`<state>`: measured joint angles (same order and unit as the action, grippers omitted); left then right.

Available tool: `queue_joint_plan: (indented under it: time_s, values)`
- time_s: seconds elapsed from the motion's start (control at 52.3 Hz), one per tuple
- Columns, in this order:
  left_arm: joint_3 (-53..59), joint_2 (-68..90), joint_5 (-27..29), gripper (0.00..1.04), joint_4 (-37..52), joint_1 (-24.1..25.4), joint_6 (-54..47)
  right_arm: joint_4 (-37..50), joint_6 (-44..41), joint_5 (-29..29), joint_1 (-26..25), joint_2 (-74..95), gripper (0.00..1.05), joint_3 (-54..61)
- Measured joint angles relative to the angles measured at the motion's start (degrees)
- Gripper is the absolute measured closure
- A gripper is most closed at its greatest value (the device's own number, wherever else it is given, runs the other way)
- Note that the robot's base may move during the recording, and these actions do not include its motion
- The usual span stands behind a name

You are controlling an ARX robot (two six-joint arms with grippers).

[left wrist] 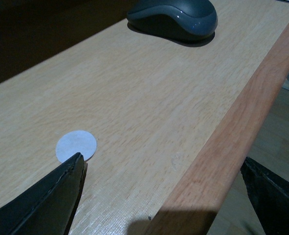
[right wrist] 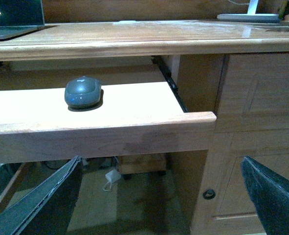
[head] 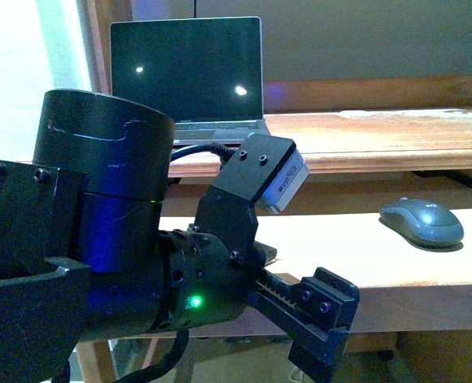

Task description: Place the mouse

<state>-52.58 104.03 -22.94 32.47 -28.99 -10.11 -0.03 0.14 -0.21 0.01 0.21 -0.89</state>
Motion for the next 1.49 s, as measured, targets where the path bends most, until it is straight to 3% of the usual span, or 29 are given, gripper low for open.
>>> queue_joint_plan:
  time_s: [0.115,0.153,0.172,0.249,0.574,0.727,0.861,1.072,1.205,1.492]
  values:
    - [0.48,0.0,3.8,0.08,4.57,0.44,-0.76,0.0,0.0,0.0,0.0,0.0,0.07,0.0]
    - [0.72,-0.07,7.23,0.08,6.54,0.57,-0.59,0.0,0.0,0.02,0.0,0.0,0.07,0.0]
    - [0.7,-0.42,12.02,0.08,8.9,0.92,-0.98,0.0,0.0,0.0,0.0,0.0,0.07,0.0]
    - [0.66,-3.02,18.38,0.08,14.51,4.02,-2.27,0.0,0.0,0.2,0.0,-0.04,0.07,0.0]
    - [8.0,-13.53,22.4,0.08,15.06,3.28,-1.95,0.0,0.0,0.02,0.0,-0.04,0.07,0.0]
    - [10.4,-20.76,30.23,0.08,10.16,4.2,0.85,0.0,0.0,0.02,0.0,-0.04,0.07,0.0]
    - [18.14,-35.5,41.11,0.08,-1.4,6.21,7.23,0.0,0.0,0.02,0.0,-0.04,0.07,0.0]
    - [30.53,-59.84,47.71,0.08,-18.97,4.15,15.78,0.0,0.0,0.04,0.0,-0.04,0.07,0.0]
    - [36.98,-69.46,45.11,0.28,-13.92,5.95,12.87,0.0,0.0,0.02,0.0,-0.04,0.07,0.0]
    - [43.58,-77.13,37.07,0.72,-14.91,14.34,11.02,0.0,0.0,0.02,0.0,-0.04,0.07,0.0]
